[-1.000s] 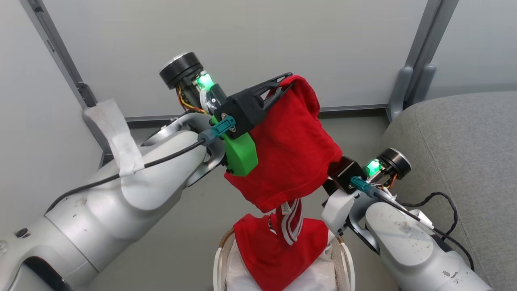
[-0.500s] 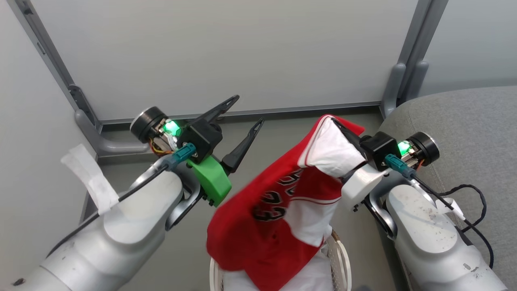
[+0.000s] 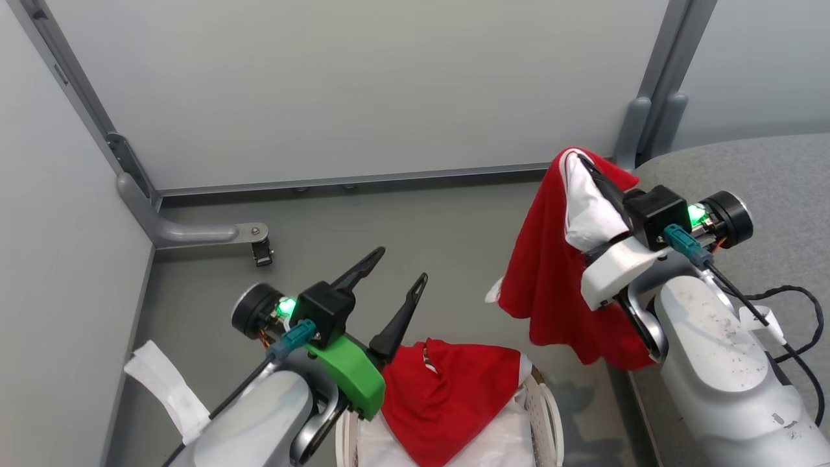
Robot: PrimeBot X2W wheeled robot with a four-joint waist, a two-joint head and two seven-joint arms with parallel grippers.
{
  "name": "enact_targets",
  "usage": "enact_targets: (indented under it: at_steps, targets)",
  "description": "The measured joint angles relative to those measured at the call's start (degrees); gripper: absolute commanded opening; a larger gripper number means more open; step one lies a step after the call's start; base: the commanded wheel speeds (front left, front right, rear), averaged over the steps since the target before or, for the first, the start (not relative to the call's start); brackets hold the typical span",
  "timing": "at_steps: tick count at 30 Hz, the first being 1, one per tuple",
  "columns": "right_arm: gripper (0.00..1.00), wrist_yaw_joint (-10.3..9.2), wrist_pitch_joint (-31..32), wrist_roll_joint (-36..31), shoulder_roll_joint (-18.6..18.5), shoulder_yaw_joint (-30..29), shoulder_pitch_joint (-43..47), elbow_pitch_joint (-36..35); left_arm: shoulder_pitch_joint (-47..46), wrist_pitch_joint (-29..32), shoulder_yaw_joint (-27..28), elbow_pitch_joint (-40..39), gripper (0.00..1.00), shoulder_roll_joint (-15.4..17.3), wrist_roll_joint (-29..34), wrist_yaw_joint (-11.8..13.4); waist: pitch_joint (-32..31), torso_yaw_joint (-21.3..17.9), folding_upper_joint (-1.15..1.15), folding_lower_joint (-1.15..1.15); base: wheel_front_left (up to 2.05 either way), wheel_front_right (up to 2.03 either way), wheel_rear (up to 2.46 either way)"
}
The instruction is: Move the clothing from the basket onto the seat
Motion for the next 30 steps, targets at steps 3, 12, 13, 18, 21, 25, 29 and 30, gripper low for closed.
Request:
enact_targets:
  at_steps: [3,12,13,18,21,25,29,30]
  targets:
    - [0.0,0.0,0.0,-0.5,-0.4,-0.9,0.0,-0.3,2.4,0.0,1.9,0.2,1.0,-1.0,1.4,-0.4,0.1,-0.2,0.0,0.0,0.0,0.0,0.0]
    - [0.0,0.0,0.0,-0.9,-2.9,-3.5,-0.1,-2.4,7.8,0.0,7.1,0.1,1.0,-5.3,6.3,-1.6,0.9,-2.8,0.0,0.0,0.0,0.0,0.0]
    - [0.0,0.0,0.0,-0.9,-3.3,-3.8,-0.3,-2.7,8.1,0.0,7.4,0.2,1.0,-5.5,6.9,-1.8,1.0,-3.4,0.0,0.0,0.0,0.0,0.0]
    - [0.0,0.01,0.0,-1.1,-5.3,-5.2,-1.4,-4.1,8.7,0.0,8.7,0.3,1.0,-6.6,8.9,-2.6,1.9,-6.7,0.0,0.0,0.0,0.0,0.0]
    - [0.0,0.01,0.0,-1.1,-6.8,-6.2,-2.1,-4.8,8.6,0.0,9.3,0.1,1.0,-7.3,10.3,-2.9,2.8,-9.1,0.0,0.0,0.0,0.0,0.0]
    - [0.0,0.0,0.0,-1.1,-8.2,-7.4,-2.8,-5.4,7.6,0.0,9.8,0.3,1.0,-7.6,11.6,-3.1,4.3,-12.6,0.0,0.0,0.0,0.0,0.0]
    - [0.0,0.0,0.0,-1.1,-9.2,-9.0,-2.8,-6.0,5.9,0.0,9.7,0.5,1.0,-8.0,13.0,-3.3,6.3,-16.2,0.0,0.0,0.0,0.0,0.0]
    - [0.0,0.0,0.0,-1.1,-9.3,-9.1,-2.7,-6.2,5.6,0.0,9.6,0.6,1.0,-8.0,13.1,-3.4,6.8,-17.0,0.0,0.0,0.0,0.0,0.0]
